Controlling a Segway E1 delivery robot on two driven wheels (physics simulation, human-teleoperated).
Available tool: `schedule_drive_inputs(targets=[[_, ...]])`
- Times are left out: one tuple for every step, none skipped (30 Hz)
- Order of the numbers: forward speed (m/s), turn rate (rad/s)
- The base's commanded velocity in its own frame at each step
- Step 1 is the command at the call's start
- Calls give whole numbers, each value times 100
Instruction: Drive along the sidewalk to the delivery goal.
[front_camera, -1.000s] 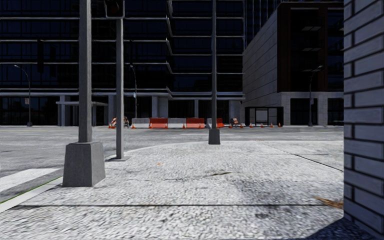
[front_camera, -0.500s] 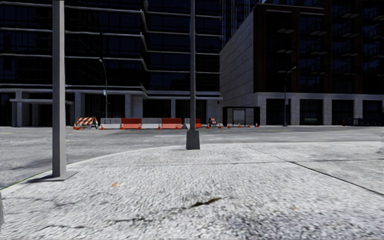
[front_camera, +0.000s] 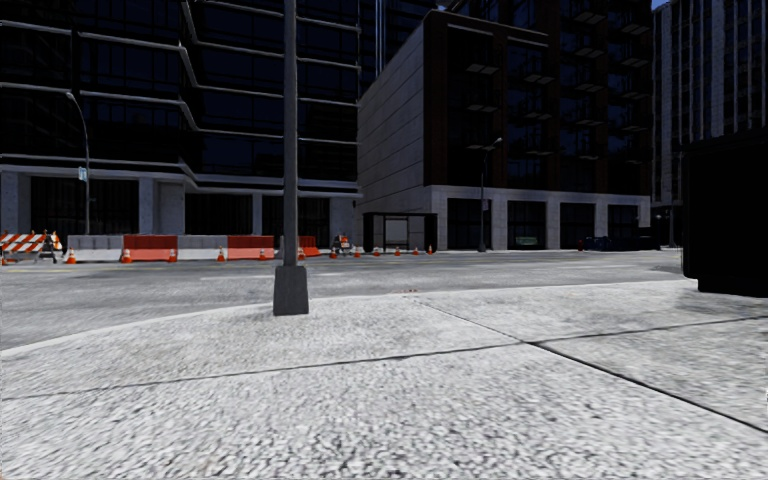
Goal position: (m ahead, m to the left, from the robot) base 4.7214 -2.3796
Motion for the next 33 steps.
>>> schedule_drive_inputs(targets=[[193,-62],[191,-62],[189,-63],[187,-63],[187,-63],[186,-64],[186,-65],[185,-65],[185,-65],[185,-65],[185,-65],[185,-65],[185,-65],[185,-65],[185,-65],[185,-65],[184,-65],[184,-65],[184,-65],[184,-65],[184,-65],[184,-65],[184,-65],[184,-65],[184,-65],[184,-65],[184,-64],[184,-57],[184,-52],[184,-3],[184,-3],[184,0],[184,0]])
